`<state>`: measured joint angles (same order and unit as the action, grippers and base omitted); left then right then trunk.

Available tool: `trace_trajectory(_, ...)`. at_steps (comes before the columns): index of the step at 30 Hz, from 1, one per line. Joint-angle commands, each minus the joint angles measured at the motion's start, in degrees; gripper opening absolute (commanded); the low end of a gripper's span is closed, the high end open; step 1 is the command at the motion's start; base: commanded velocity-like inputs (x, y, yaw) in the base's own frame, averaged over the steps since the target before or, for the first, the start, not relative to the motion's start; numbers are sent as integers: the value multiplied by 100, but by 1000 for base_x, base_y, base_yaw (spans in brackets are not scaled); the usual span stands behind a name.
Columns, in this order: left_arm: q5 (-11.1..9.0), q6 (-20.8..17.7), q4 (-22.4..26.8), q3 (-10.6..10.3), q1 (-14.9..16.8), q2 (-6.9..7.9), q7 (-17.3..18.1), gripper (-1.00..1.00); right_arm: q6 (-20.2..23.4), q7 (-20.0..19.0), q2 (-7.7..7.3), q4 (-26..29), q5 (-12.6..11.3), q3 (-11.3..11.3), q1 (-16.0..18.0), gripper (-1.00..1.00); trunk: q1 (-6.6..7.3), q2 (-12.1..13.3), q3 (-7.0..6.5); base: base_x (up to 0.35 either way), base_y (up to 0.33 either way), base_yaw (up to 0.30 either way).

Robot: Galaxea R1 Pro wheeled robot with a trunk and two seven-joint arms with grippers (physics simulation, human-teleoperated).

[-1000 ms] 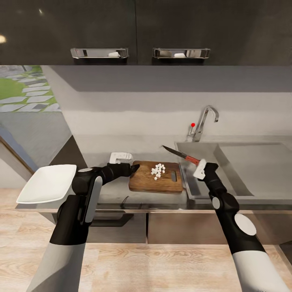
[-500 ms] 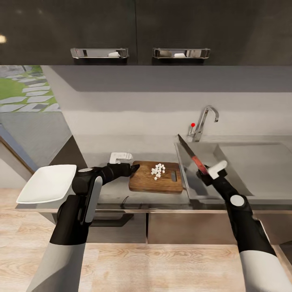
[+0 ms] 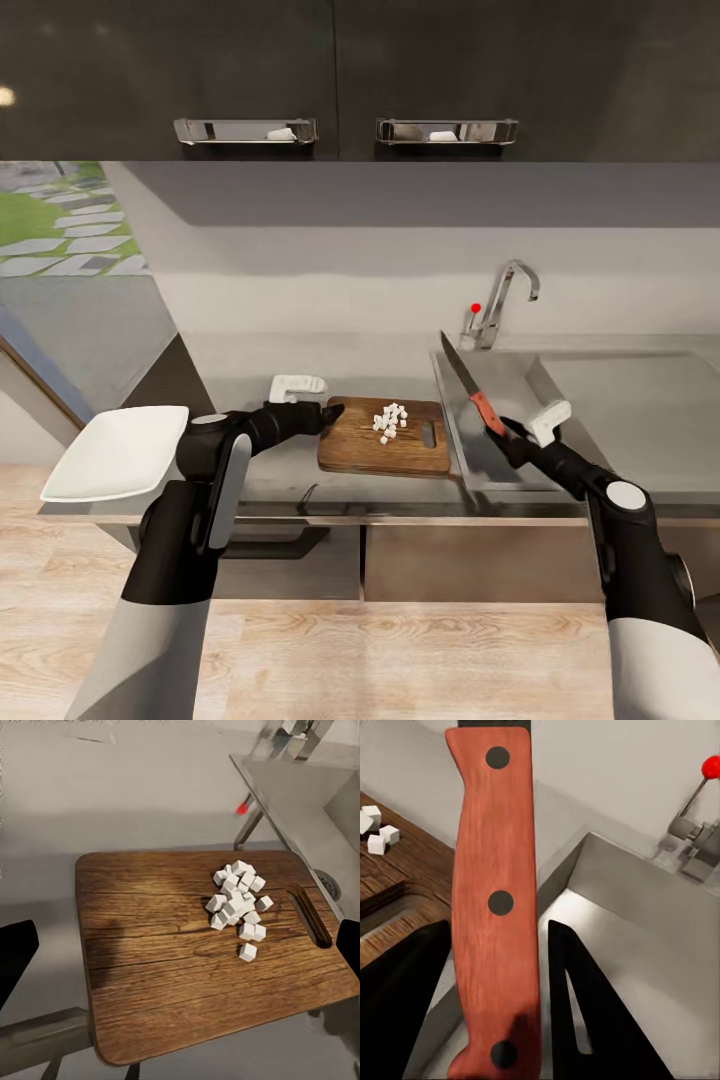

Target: In the kitchen, take the Vidalia onion out of the sink, dice it on the chopping board with the paring knife, put the diced onion into the bowl on the countertop, then place both the paring knife and the chopping board into the sink.

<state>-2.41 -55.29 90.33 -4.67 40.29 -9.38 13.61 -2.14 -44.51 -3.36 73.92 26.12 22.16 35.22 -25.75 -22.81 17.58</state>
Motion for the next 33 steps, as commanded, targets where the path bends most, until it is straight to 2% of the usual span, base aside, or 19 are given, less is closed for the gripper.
trace_trajectory(1, -23, -35, 5, 7, 5, -2, -4, 100, -4, -93, 2, 26, 46, 58, 7, -100, -3, -11, 10, 0, 0, 0)
trace_trajectory(5, -23, -48, 10, 31, 5, 43, -4, 100, 54, -558, 1, 134, 41, 582, 5, -100, -3, -11, 10, 0, 0, 0)
trace_trajectory(7, -78, -94, 76, 97, -60, 28, 54, 100, 36, -619, -65, 199, -6, 633, -60, -100, -3, -11, 11, 0, 0, 0)
trace_trajectory(11, -77, -79, 205, 226, -189, 27, 50, 100, 41, -683, -191, 326, -8, 631, -188, -100, -3, -11, 11, 0, 0, 0)
trace_trajectory(14, -60, -69, 106, 232, -285, 108, 35, 100, 138, -781, -96, 404, -16, 632, -285, -100, -3, -11, 11, 0, 0, 0)
trace_trajectory(22, -58, -62, 65, 297, -337, 354, 37, 100, 394, -1039, -70, 391, -33, 645, -357, -100, -3, -11, 11, -1, 0, 0)
trace_trajectory(33, -58, -61, 68, 292, -338, 376, 37, 100, 747, -683, -60, 619, -50, 599, -358, -100, -3, -11, 11, -233, -118, 0)
